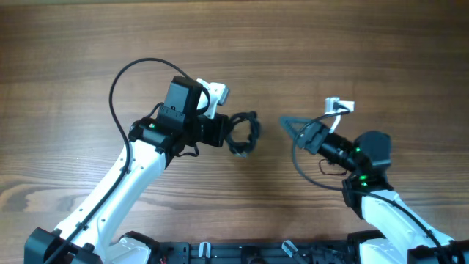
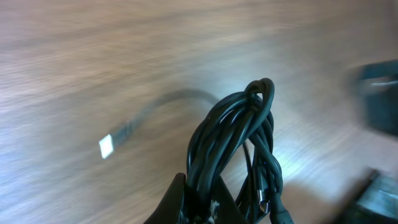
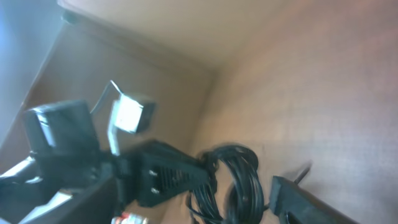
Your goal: Untangle cables
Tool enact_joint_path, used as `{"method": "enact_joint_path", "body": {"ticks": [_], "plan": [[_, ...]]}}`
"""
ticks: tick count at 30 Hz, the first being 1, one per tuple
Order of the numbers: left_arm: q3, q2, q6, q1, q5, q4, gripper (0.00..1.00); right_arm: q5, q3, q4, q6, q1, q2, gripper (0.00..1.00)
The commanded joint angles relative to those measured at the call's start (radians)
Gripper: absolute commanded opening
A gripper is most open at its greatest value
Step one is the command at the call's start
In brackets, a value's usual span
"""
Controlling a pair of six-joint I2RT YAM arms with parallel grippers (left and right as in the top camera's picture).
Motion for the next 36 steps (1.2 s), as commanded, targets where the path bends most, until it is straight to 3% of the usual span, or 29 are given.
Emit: {"method": "enact_joint_path", "body": {"ticks": [1, 5, 8, 11, 18, 31, 36], "plan": [[0.005, -0.030, 0.034, 0.005, -0.166, 0.021, 0.04, 0.017, 0.007, 0.116, 0.087, 0.024, 0.003, 0.71], [0.005, -0.030, 0.003, -0.037, -0.153, 0.052, 0.04, 0.093, 0.007, 0.097, 0.088, 0.145, 0.007, 0.67], [0.005, -0.030, 0.000, -0.090, -0.146, 0.061, 0.04, 0.224, 0.007, 0.020, 0.089, 0.261, 0.027, 0.54], [0.005, -0.030, 0.000, -0.152, -0.146, 0.066, 0.04, 0.304, 0.007, 0.017, 0.090, 0.339, 0.059, 0.50], [0.005, -0.034, -0.084, -0.197, -0.146, 0.109, 0.04, 0.347, 0.007, 0.012, 0.117, 0.352, 0.158, 0.29], [0.005, -0.034, -0.097, -0.198, -0.032, 0.086, 0.04, 0.478, 0.007, 0.011, 0.195, 0.352, 0.180, 0.28], [0.005, -0.034, -0.023, -0.198, 0.143, 0.119, 0.04, 0.476, 0.007, -0.005, 0.222, 0.352, 0.180, 0.23]]}}
